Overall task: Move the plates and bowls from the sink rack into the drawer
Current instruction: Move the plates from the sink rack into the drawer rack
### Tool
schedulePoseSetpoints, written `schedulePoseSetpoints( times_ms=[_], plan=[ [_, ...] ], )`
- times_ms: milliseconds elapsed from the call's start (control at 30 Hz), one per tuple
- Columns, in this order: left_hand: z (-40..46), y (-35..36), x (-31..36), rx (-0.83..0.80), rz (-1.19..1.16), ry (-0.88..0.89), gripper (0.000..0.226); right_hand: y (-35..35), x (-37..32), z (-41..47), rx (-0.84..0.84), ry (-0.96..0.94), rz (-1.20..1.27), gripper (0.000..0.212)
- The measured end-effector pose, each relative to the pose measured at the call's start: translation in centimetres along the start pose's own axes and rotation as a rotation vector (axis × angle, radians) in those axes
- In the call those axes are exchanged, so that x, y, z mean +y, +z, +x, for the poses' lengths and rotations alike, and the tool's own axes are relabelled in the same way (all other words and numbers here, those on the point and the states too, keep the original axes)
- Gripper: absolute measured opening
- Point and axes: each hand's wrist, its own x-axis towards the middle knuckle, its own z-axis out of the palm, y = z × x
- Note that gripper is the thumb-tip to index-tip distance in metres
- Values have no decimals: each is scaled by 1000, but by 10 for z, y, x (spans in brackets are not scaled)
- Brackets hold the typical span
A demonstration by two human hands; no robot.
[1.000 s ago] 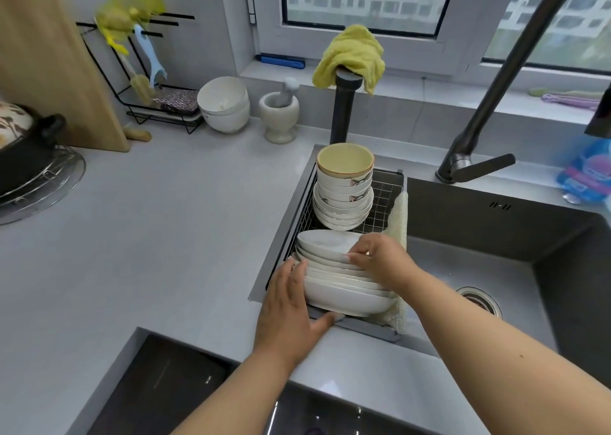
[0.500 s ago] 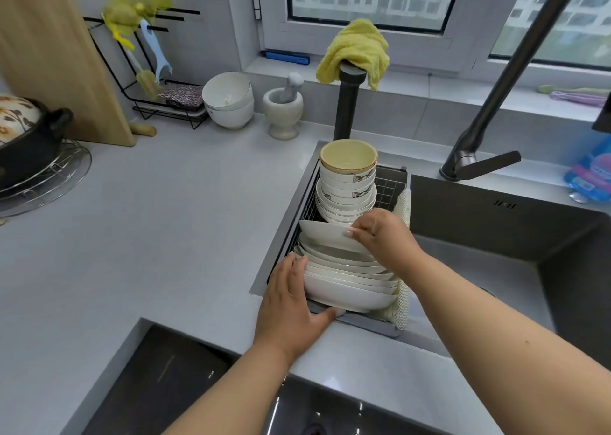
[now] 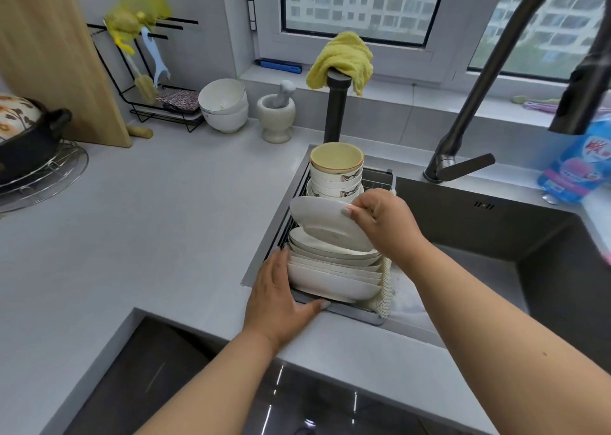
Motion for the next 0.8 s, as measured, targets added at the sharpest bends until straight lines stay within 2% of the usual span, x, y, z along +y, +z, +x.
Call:
schedulePoseSetpoints(
  times_ms=[100, 200, 267, 300, 367, 433, 500, 567, 667, 733, 800],
  plan=[
    [-11, -9, 5, 47, -59, -12, 102, -11, -7, -6, 41, -41, -10, 30],
    [-22, -30, 23, 256, -128, 26, 78, -24, -18, -16, 86, -120, -36, 30],
    [-25, -50, 48, 384, -307, -73, 60, -32, -29, -26, 133, -221, -51, 29],
    [-26, -63, 65, 392, -457, -180, 48, -36, -35, -32, 157, -277, -62, 28],
    [-29, -88, 95, 291, -874, -439, 28, -45, -48, -47, 198, -393, -104, 31],
    [-35, -109, 113, 72, -1353, -630, 44, -54, -63, -65, 224, -515, -155, 35],
    [-52, -124, 120, -83, -1637, -663, 55, -60, -78, -85, 235, -641, -185, 43],
    [-77, -132, 123, -107, -1696, -627, 45, -64, -92, -107, 212, -730, -186, 52],
    [-120, -137, 124, -1, -1692, -596, 57, -64, -106, -139, 123, -781, -172, 49],
    [-150, -139, 121, 112, -1618, -607, 59, -65, -116, -157, 50, -719, -56, 51],
    [-181, -144, 115, 243, -1553, -655, 50, -64, -130, -168, 37, -610, 65, 54]
  ],
)
